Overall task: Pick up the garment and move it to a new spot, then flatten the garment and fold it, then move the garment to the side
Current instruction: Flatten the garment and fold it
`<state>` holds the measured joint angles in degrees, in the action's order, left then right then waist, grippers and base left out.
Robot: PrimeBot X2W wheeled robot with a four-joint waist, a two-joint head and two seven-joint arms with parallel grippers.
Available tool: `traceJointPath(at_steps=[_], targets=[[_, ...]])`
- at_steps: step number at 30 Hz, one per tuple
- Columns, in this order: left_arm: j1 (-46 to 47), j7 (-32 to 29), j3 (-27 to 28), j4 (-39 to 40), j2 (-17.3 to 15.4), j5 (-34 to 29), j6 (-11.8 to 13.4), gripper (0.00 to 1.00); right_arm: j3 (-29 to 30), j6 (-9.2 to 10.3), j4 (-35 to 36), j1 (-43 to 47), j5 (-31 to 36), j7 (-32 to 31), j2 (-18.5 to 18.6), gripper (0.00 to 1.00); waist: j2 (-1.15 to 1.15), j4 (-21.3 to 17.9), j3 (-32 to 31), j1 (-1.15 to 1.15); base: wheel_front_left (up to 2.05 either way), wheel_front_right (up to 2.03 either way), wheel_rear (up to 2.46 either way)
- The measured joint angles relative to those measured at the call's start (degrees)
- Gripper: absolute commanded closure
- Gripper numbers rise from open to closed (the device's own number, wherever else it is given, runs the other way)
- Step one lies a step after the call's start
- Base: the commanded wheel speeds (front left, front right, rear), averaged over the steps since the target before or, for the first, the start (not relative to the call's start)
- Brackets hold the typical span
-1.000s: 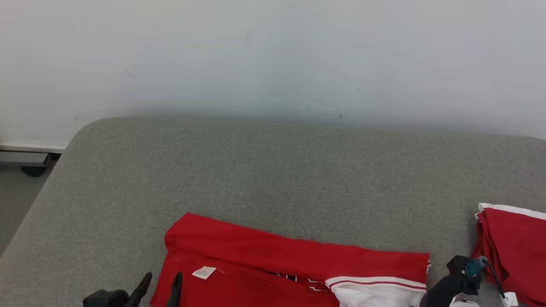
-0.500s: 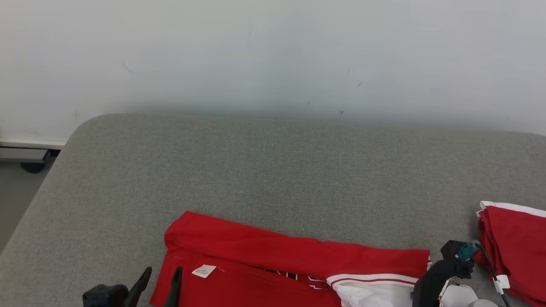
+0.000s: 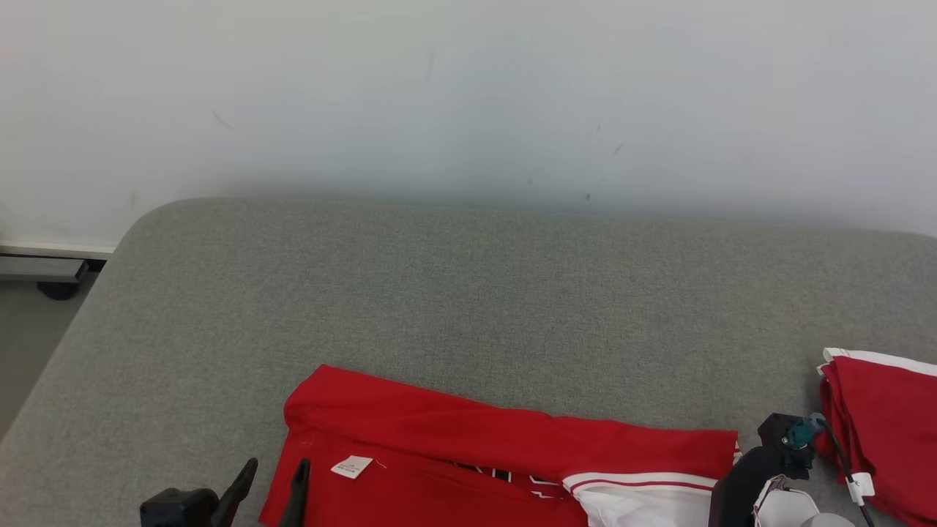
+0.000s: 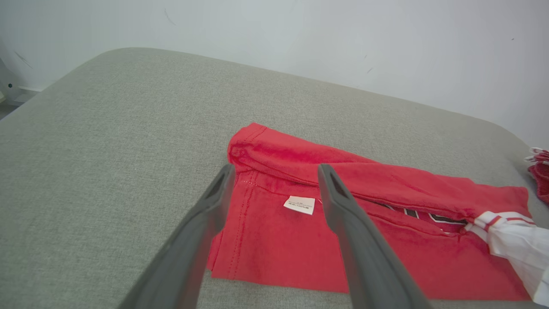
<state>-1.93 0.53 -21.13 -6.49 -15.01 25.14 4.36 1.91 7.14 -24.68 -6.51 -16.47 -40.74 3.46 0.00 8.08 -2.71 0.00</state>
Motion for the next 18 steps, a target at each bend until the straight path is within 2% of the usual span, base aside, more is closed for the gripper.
traceJointPath(at_steps=[9,10,11,12,13,16,18], targets=[[0.0,0.0,-0.1,0.0,0.0,0.0,0.0,0.00,-0.2,-0.08,-1.7,-0.5,-0.3,0.4,0.2,0.00,0.00,0.2,-0.1,0.00,0.00,0.00,0.00],[0.0,0.0,-0.3,0.0,0.0,0.0,0.0,0.00,-0.1,-0.08,-2.0,-0.7,-0.7,0.4,0.2,0.22,0.00,0.3,-0.1,0.00,0.00,0.00,0.00],[0.0,0.0,-0.5,0.0,0.0,0.0,-0.1,0.00,-0.1,-0.08,-2.2,-0.8,-1.0,0.4,0.2,0.52,0.00,0.4,0.0,0.00,0.00,0.00,0.00],[0.0,0.0,-0.5,0.0,0.0,0.0,-0.2,0.00,-0.1,-0.08,-2.4,-0.9,-1.2,0.4,0.2,0.57,0.00,0.6,0.0,0.00,0.00,0.00,0.00],[0.0,0.0,-0.5,0.0,0.0,0.0,-0.2,0.00,-0.1,-0.08,-2.4,-0.9,-1.2,0.4,0.2,0.57,0.00,0.6,0.0,0.00,0.00,0.00,0.00],[0.0,0.0,-0.3,0.0,-0.1,0.0,-0.2,0.00,-0.5,-0.10,-3.2,-1.4,-1.6,0.4,-0.1,1.00,0.00,1.0,0.2,0.00,0.00,0.00,0.00],[0.0,0.0,-0.3,0.0,-0.1,0.0,-0.2,0.00,-0.6,-0.11,-3.3,-1.5,-1.7,0.4,-0.2,1.00,0.00,1.1,0.2,0.00,0.00,0.00,0.00]])
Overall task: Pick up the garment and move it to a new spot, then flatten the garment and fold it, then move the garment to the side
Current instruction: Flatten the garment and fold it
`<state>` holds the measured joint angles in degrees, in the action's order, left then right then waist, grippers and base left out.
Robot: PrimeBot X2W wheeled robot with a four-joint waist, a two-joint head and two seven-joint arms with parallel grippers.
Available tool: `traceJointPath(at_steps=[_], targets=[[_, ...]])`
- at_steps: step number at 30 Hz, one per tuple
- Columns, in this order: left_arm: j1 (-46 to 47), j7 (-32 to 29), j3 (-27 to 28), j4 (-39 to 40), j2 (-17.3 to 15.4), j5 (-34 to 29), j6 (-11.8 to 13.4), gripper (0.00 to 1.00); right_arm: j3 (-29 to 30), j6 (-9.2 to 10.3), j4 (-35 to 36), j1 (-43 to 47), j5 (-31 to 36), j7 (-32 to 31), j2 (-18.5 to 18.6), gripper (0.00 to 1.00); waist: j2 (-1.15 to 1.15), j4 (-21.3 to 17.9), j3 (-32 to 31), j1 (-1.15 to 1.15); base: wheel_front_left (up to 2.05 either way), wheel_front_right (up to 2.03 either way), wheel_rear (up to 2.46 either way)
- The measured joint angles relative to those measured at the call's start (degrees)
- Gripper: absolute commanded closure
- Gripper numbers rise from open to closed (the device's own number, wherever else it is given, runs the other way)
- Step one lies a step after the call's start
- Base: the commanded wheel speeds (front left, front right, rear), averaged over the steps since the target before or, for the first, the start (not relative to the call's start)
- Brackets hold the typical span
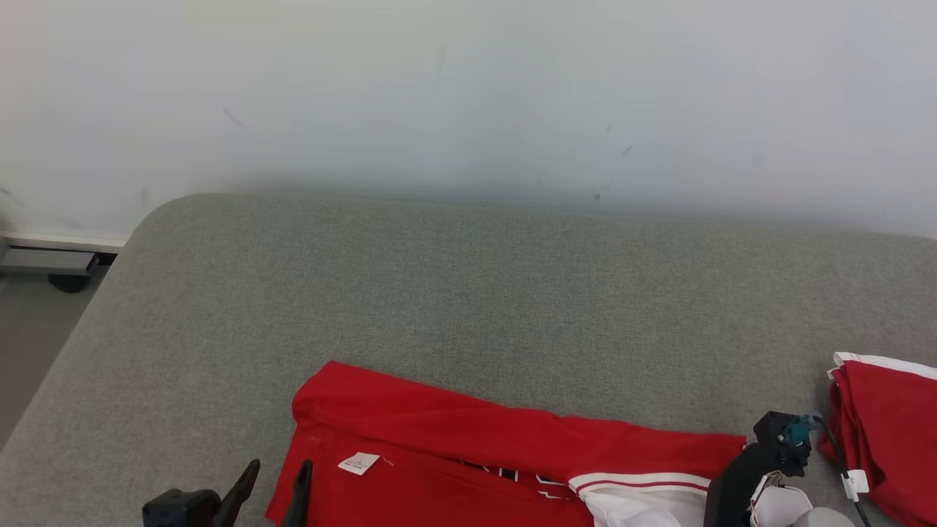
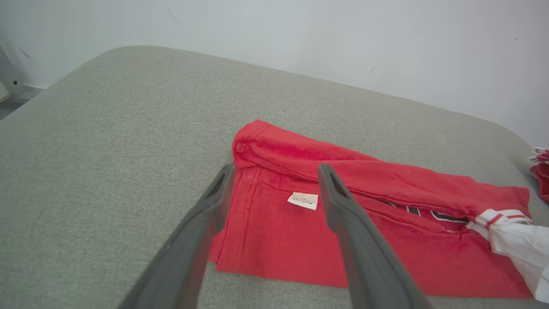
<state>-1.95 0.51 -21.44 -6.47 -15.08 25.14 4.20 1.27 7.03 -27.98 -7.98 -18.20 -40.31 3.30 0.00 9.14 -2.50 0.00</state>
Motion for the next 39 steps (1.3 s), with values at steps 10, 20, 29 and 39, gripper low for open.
traceJointPath(at_steps=[10,20,29,39], targets=[[-0.1,0.0,0.3,0.0,0.0,0.0,0.2,0.00,0.5,-0.09,0.1,-0.6,-0.7,0.0,0.5,1.00,0.00,0.3,0.1,0.00,0.00,0.00,0.00],[-1.5,0.1,0.9,0.1,-0.1,0.4,0.4,0.00,2.1,-0.31,8.6,0.8,0.9,-0.1,7.0,1.00,0.00,-1.2,-0.3,0.00,0.00,0.00,0.00],[-1.4,0.1,0.3,0.0,0.4,0.5,0.4,0.00,-0.7,-2.00,18.4,2.0,2.2,-3.2,8.8,1.00,0.00,-2.4,-1.0,0.00,0.00,0.00,0.00],[-0.4,-0.4,-2.0,-0.5,1.1,0.5,-0.8,0.00,-11.2,-5.61,20.1,-2.4,2.3,-8.8,2.0,1.00,0.00,-1.1,-1.0,0.00,0.00,0.00,0.00]])
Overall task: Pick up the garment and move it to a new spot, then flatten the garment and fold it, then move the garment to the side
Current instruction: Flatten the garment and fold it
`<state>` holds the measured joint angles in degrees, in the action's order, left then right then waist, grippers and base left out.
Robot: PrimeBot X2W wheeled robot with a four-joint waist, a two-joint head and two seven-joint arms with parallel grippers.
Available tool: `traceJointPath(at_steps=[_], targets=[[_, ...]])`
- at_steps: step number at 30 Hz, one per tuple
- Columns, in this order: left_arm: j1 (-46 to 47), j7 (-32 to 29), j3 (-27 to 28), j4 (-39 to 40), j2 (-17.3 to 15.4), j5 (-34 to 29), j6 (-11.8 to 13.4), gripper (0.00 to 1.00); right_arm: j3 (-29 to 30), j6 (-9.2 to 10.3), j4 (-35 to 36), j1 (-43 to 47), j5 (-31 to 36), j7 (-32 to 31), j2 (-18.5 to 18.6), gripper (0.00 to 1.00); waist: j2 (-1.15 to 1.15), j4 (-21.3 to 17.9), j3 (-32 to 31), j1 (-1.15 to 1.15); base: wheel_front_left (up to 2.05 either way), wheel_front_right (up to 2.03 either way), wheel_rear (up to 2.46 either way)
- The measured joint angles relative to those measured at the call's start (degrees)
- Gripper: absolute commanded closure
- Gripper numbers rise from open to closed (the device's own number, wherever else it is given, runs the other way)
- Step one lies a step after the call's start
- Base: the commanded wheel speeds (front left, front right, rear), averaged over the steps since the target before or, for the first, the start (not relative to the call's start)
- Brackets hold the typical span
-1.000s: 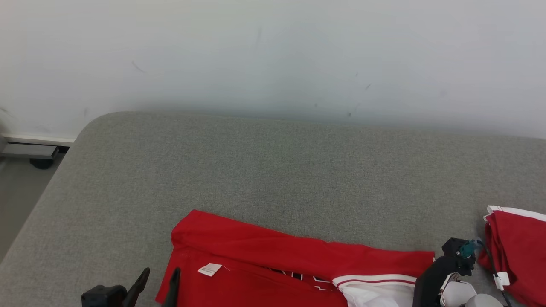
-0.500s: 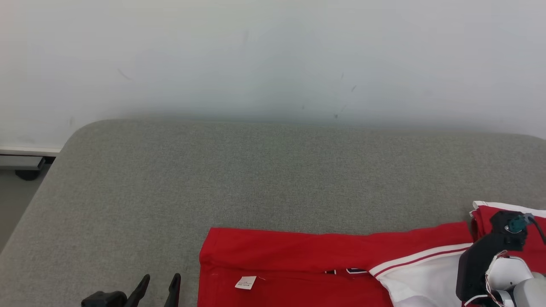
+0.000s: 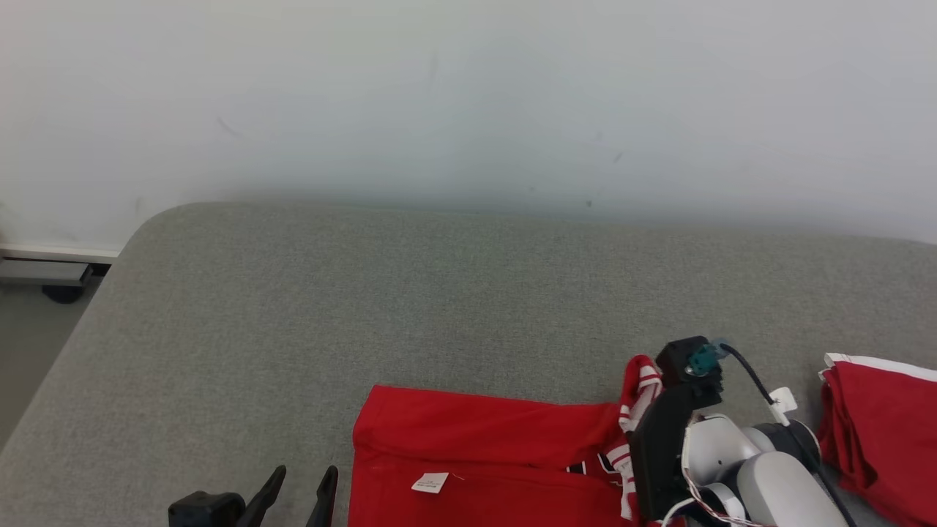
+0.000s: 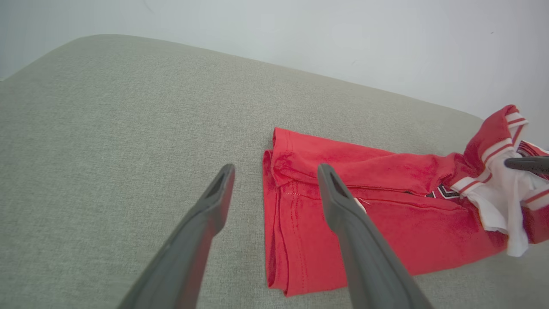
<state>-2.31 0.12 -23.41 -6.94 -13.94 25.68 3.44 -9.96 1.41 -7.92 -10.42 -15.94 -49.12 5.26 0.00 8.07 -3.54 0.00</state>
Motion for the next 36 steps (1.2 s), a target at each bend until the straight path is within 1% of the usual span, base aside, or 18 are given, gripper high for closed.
traceJointPath(at_steps=[3,10,11,16,18,21,25,29,31,33,36], targets=[[0.6,-0.1,-0.2,-0.2,0.1,0.0,-0.2,0.00,-2.2,-0.43,-1.5,-2.0,0.0,-1.2,-1.4,1.00,0.00,1.0,0.0,0.00,0.00,0.00,0.00],[1.0,-0.6,-1.1,-1.3,0.1,-0.2,-1.0,0.00,-6.2,-0.26,-5.9,-6.3,0.0,-2.4,-1.9,1.00,0.00,3.8,0.2,0.00,0.00,0.00,0.00],[1.4,-0.6,-1.3,-1.3,0.1,-0.3,-1.0,0.00,-6.8,0.11,-6.7,-7.0,0.0,-2.6,-2.0,1.00,0.00,4.3,0.2,0.00,0.00,0.00,0.00],[2.0,-0.7,-1.8,-1.7,0.3,-0.4,-1.5,0.00,-10.1,0.75,-9.6,-10.0,-0.7,-2.7,-2.1,1.00,0.00,6.4,0.2,0.00,0.00,0.00,0.00],[2.3,-0.8,-2.1,-1.9,0.5,-0.5,-1.7,0.00,-12.0,1.68,-10.5,-11.3,-1.6,-2.6,-2.0,1.00,0.00,7.2,0.2,0.00,0.00,0.00,0.00],[3.3,-1.1,-3.2,-1.9,1.2,-0.6,-2.1,0.00,-16.6,3.32,-10.7,-13.4,-5.2,-1.9,-1.8,1.00,0.00,8.2,0.2,0.00,0.00,0.00,0.00],[5.0,-1.6,-4.8,-2.8,2.2,-1.0,-3.1,0.00,-20.1,4.69,-12.2,-16.1,-8.5,-0.7,-1.9,1.00,0.00,9.8,0.3,0.00,0.00,0.00,0.00],[6.7,-2.1,-6.8,-3.4,3.6,-2.2,-4.5,0.00,-21.8,5.24,-14.9,-17.8,-11.3,0.8,-1.8,1.00,0.00,12.0,0.5,0.00,0.00,0.00,0.00],[7.2,-2.1,-7.2,-3.8,3.8,-2.2,-4.5,0.00,-22.2,5.65,-16.4,-18.5,-12.2,1.5,-1.8,1.00,0.00,13.0,0.6,0.00,0.00,0.00,0.00],[7.5,-2.1,-7.3,-3.9,3.9,-2.4,-5.0,0.00,-22.8,5.66,-17.6,-19.5,-12.9,2.3,-1.8,1.00,0.00,14.0,0.6,0.00,0.00,0.00,0.00],[7.5,-2.1,-7.6,-4.6,4.3,-2.5,-5.0,0.00,-23.7,5.70,-19.0,-20.6,-14.5,3.4,-1.8,1.00,0.00,15.5,0.7,0.00,0.00,0.00,0.00]])
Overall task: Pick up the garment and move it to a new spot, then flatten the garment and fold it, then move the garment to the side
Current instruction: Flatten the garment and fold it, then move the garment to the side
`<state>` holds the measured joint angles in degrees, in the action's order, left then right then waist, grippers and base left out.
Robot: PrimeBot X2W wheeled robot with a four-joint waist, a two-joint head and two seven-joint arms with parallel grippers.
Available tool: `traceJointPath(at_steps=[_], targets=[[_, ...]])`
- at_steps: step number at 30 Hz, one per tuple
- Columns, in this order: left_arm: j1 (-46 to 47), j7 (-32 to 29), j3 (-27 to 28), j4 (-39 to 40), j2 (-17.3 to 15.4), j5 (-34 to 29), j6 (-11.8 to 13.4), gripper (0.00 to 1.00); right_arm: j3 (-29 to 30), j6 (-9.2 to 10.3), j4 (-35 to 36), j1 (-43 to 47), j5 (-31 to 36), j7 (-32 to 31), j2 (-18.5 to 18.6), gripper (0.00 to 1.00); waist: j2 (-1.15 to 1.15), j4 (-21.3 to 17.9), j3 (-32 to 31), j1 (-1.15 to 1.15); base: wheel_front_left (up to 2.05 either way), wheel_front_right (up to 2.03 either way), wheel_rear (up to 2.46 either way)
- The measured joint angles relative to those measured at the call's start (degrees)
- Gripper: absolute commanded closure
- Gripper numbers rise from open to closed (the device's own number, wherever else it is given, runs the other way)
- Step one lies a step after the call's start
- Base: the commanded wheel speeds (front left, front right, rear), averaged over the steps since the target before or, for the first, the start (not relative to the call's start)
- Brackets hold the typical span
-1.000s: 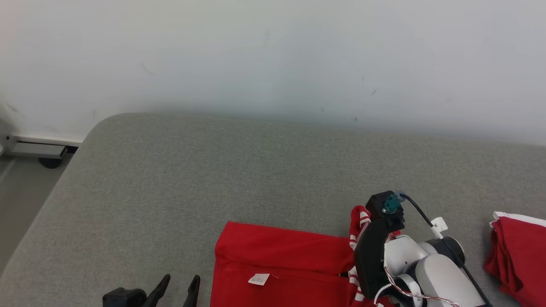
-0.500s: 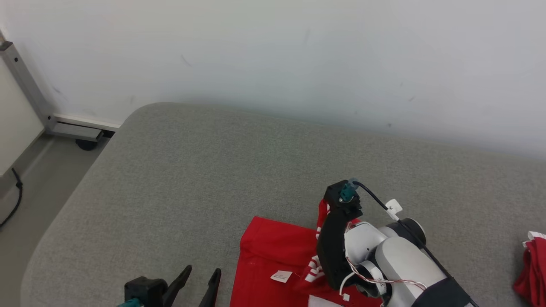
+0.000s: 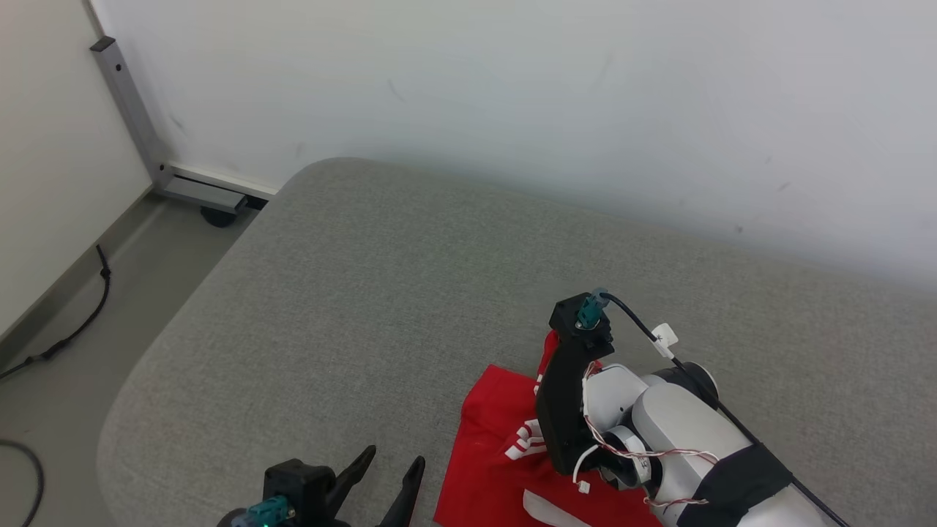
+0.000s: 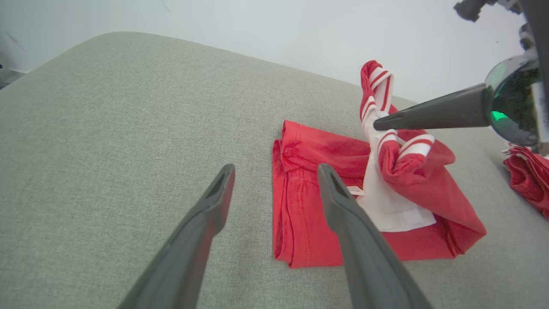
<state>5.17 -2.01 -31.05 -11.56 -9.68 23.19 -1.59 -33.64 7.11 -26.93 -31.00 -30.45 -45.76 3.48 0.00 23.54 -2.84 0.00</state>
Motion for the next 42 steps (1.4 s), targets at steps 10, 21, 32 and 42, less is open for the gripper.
traceJointPath(at_steps=[10,21,32,42], targets=[[0.1,-0.2,-0.8,-0.8,0.4,0.0,-0.5,0.00,-0.5,0.01,-5.7,-0.4,-2.3,3.5,0.0,1.00,0.00,4.2,0.3,0.00,0.00,0.00,0.00],[0.0,0.5,0.2,-1.5,0.1,0.0,-0.4,0.00,-4.7,0.01,-8.1,-1.6,-6.7,6.0,0.0,0.00,0.00,4.9,0.0,0.00,0.00,0.00,0.00],[-1.0,1.6,2.3,-1.3,-1.4,0.2,0.8,0.00,-3.5,0.01,-6.1,-3.6,-6.3,10.6,-0.1,0.00,0.00,1.8,-0.5,0.00,0.00,0.00,0.00],[-3.2,2.3,3.4,-0.1,-2.9,0.4,1.9,0.00,6.8,0.02,-4.4,10.0,-0.8,13.9,6.7,0.00,0.00,-3.0,-1.5,0.00,0.00,0.00,0.00]])
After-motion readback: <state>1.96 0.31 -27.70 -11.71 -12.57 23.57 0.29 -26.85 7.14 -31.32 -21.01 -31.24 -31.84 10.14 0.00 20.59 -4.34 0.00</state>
